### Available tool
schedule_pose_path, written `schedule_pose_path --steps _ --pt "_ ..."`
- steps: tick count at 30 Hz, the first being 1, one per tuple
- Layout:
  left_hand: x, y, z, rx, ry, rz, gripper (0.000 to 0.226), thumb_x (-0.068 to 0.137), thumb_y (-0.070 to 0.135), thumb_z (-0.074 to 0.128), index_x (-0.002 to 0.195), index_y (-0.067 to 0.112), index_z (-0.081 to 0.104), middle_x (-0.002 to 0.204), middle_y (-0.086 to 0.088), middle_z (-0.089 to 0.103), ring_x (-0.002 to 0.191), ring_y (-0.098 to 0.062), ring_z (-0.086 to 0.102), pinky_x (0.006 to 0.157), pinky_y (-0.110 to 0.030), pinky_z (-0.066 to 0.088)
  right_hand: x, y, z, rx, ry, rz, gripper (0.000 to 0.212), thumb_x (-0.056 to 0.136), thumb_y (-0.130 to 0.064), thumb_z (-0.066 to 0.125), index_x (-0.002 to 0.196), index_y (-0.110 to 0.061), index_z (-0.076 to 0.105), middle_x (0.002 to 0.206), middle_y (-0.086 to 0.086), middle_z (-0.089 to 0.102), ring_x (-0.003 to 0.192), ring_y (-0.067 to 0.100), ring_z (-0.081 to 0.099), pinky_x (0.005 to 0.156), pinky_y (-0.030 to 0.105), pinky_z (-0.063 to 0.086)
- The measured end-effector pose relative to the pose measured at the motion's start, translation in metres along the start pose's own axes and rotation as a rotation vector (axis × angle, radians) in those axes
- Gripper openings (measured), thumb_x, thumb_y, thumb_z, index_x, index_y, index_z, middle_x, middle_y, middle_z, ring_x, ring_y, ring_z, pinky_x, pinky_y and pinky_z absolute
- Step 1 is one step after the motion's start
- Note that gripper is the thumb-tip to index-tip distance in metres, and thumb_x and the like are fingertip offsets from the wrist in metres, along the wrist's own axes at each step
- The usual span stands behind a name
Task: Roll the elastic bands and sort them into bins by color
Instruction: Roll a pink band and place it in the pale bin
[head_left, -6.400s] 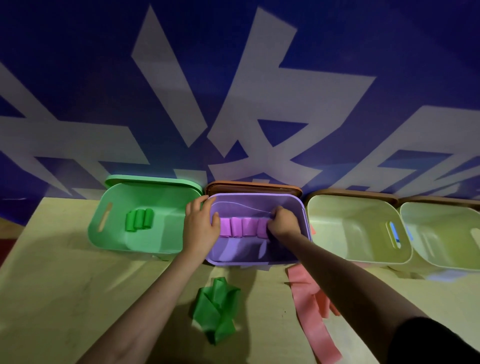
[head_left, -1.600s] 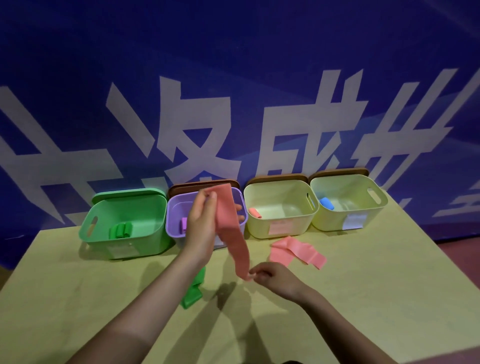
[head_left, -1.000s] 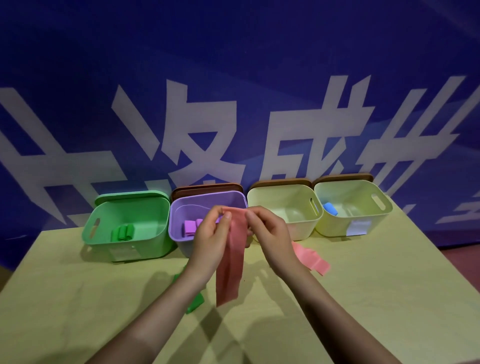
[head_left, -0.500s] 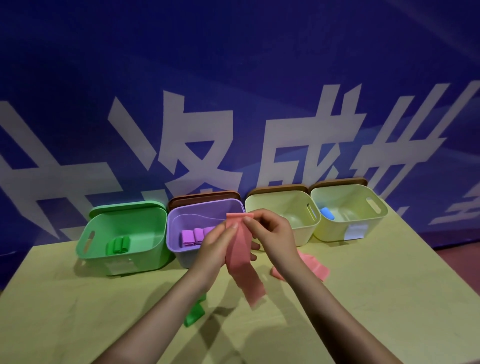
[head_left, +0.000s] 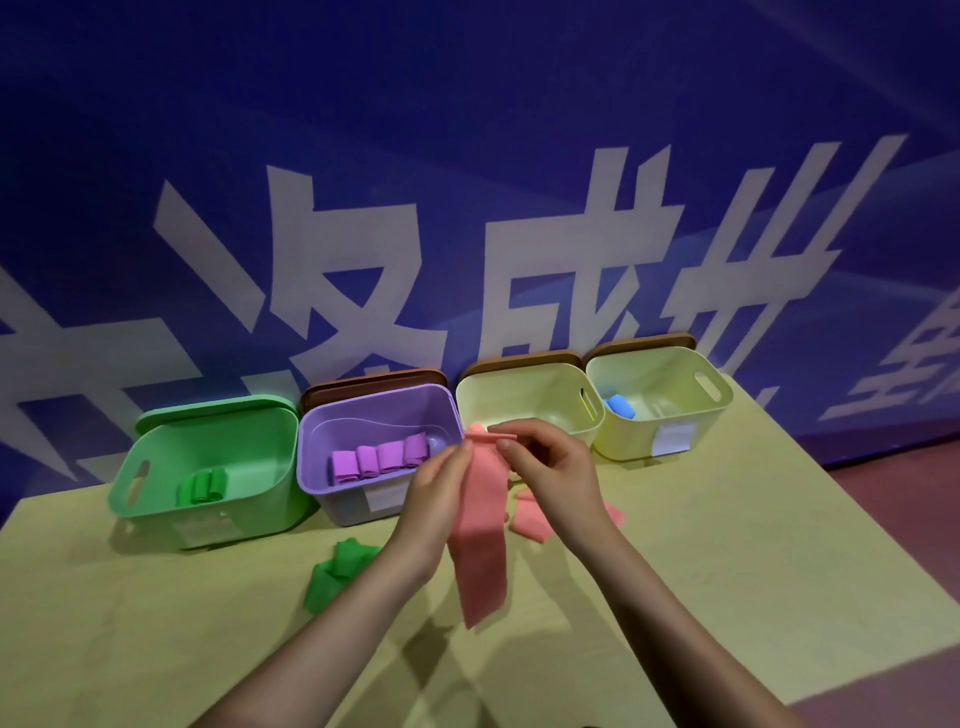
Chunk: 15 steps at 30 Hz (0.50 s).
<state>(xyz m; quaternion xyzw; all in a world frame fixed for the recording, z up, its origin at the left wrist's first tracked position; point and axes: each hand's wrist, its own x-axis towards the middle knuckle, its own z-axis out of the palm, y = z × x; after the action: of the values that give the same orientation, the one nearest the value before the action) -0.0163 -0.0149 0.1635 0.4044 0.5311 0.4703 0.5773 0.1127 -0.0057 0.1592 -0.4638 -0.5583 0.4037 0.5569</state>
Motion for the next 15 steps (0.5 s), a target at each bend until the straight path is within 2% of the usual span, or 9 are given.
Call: schedule_pose_path --steps 1,3,5,7,9,12,13,15 --pt "-0.001 0.000 0.003 -0.005 0.003 -0.003 0.023 0.098 0.033 0.049 0.097 0.021 0.069 0.098 -0.016 0.071 0.098 -0.040 0.064 0.092 -0.052 0.048 -0.001 -0.001 -0.005 -0.016 -0.016 -0.012 0.031 0.086 0.004 0.062 0.085 -0.026 0.072 0.081 -0.012 0.071 0.077 0.007 0.062 0.072 0.023 0.048" --pt "-0.001 -0.001 0.011 0.006 0.001 -0.001 0.025 0.098 0.030 0.047 0.097 0.019 0.069 0.099 -0.018 0.071 0.101 -0.042 0.063 0.093 -0.052 0.047 -0.004 -0.002 -0.015 -0.067 -0.048 -0.043 0.029 0.085 0.003 0.063 0.086 -0.024 0.074 0.082 -0.010 0.070 0.080 0.007 0.062 0.072 0.019 0.045" --pt "-0.004 -0.002 0.020 0.015 0.003 -0.002 0.025 0.099 0.028 0.046 0.096 0.019 0.069 0.096 -0.013 0.072 0.097 -0.035 0.065 0.090 -0.047 0.049 -0.005 -0.003 -0.026 -0.127 -0.083 -0.082 0.023 0.085 -0.001 0.064 0.089 -0.020 0.075 0.083 -0.005 0.066 0.078 0.008 0.059 0.069 0.017 0.043" --pt "-0.005 -0.004 0.030 0.004 -0.003 -0.006 0.025 0.099 0.027 0.046 0.098 0.017 0.069 0.093 -0.008 0.071 0.089 -0.024 0.064 0.081 -0.039 0.049 -0.006 -0.003 -0.037 -0.170 -0.118 -0.115 0.018 0.083 -0.008 0.063 0.091 -0.019 0.076 0.083 0.001 0.064 0.077 0.014 0.058 0.067 0.022 0.045" --pt "-0.005 -0.009 0.040 -0.010 -0.018 -0.003 0.026 0.099 0.026 0.045 0.098 0.014 0.069 0.094 -0.010 0.070 0.087 -0.022 0.061 0.078 -0.035 0.045 -0.007 -0.003 -0.051 -0.200 -0.140 -0.128 0.018 0.083 -0.010 0.063 0.092 -0.020 0.076 0.084 0.003 0.064 0.078 0.017 0.059 0.069 0.027 0.046" --pt "-0.005 -0.013 0.061 -0.057 -0.060 -0.004 0.029 0.094 0.028 0.045 0.091 0.019 0.072 0.099 -0.021 0.068 0.093 -0.034 0.060 0.085 -0.047 0.046 -0.011 -0.001 -0.075 -0.207 -0.142 -0.106 0.021 0.086 -0.004 0.065 0.092 -0.021 0.076 0.088 0.001 0.068 0.079 0.017 0.060 0.071 0.023 0.047" --pt "-0.005 -0.014 0.069 -0.074 -0.093 -0.012 0.030 0.089 0.032 0.046 0.091 0.020 0.073 0.103 -0.024 0.067 0.097 -0.038 0.060 0.090 -0.054 0.046 -0.013 -0.001 -0.083 -0.210 -0.136 -0.100 0.022 0.086 -0.003 0.065 0.092 -0.021 0.076 0.089 -0.002 0.069 0.080 0.016 0.062 0.072 0.022 0.047" --pt "-0.006 -0.016 0.086 -0.113 -0.160 -0.021 0.042 0.081 0.040 0.046 0.099 0.013 0.072 0.110 -0.026 0.065 0.105 -0.037 0.060 0.098 -0.056 0.041 -0.016 0.000 -0.101 -0.225 -0.123 -0.087 0.022 0.086 -0.001 0.065 0.092 -0.019 0.076 0.089 -0.006 0.070 0.081 0.012 0.064 0.073 0.020 0.048"
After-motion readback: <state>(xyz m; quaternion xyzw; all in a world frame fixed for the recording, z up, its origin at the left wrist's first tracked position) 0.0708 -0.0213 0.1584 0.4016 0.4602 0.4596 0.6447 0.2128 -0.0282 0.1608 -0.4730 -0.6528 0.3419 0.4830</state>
